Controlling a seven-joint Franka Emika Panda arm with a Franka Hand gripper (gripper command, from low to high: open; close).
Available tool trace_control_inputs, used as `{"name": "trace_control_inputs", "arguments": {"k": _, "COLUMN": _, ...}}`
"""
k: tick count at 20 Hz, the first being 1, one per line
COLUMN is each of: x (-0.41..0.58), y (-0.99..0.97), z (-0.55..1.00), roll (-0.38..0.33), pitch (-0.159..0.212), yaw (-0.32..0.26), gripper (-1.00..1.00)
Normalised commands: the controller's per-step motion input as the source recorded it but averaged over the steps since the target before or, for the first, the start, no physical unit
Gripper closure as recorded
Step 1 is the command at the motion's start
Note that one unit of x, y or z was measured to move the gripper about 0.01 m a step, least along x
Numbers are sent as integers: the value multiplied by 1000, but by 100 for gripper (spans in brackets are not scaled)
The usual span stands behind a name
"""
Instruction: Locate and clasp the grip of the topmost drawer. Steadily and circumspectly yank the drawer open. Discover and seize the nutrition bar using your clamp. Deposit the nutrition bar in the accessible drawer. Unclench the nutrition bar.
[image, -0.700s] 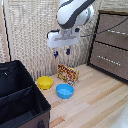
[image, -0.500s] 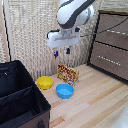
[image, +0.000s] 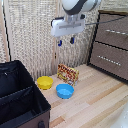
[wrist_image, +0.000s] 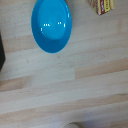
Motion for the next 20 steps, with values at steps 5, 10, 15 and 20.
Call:
{"name": "trace_control_inputs", "arguments": {"k": 5, "x": 0, "y": -222, "z": 54, "roll": -288, "pitch": -58, "yaw": 114, "gripper": -100}}
{"name": "trace_control_inputs", "arguments": {"k": 10, "x": 0, "y": -177, "z": 9, "roll": -306, "pitch": -65, "yaw": 128, "gripper": -100}}
{"name": "trace_control_inputs", "arguments": {"k": 15, "x": 0, "y": -121, "z": 46, "roll": -314, "pitch": -33, "yaw": 130, "gripper": -100}}
{"name": "trace_control_inputs", "arguments": {"k": 20, "x": 14, "y": -8, "z": 192, "roll": -304, "pitch": 28, "yaw": 106, "gripper": -100}}
